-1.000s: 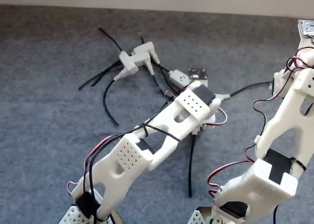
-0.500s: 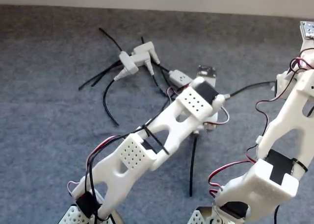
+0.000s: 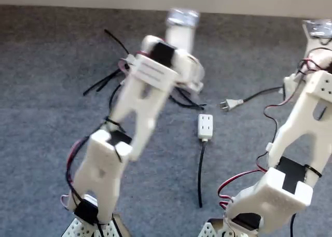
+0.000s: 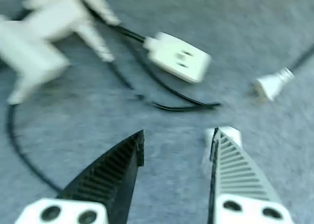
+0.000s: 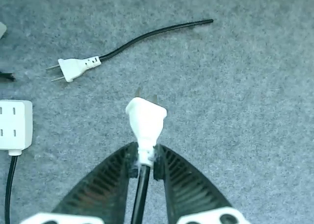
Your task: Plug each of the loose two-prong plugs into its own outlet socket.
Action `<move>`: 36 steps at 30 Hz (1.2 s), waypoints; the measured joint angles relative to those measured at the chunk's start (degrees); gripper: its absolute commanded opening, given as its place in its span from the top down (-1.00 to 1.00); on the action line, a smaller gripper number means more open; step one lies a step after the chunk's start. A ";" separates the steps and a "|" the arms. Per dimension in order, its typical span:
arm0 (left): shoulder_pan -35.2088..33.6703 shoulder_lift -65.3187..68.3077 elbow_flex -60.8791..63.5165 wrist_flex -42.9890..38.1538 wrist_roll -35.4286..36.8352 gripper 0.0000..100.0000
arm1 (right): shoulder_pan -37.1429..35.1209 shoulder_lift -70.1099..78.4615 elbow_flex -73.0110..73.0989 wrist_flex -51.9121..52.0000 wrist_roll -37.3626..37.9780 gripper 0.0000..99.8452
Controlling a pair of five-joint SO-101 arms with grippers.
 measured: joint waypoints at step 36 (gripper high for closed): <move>-50.90 -7.74 64.70 -9.93 -28.04 0.54 | -34.90 8.70 12.22 0.00 -2.90 0.99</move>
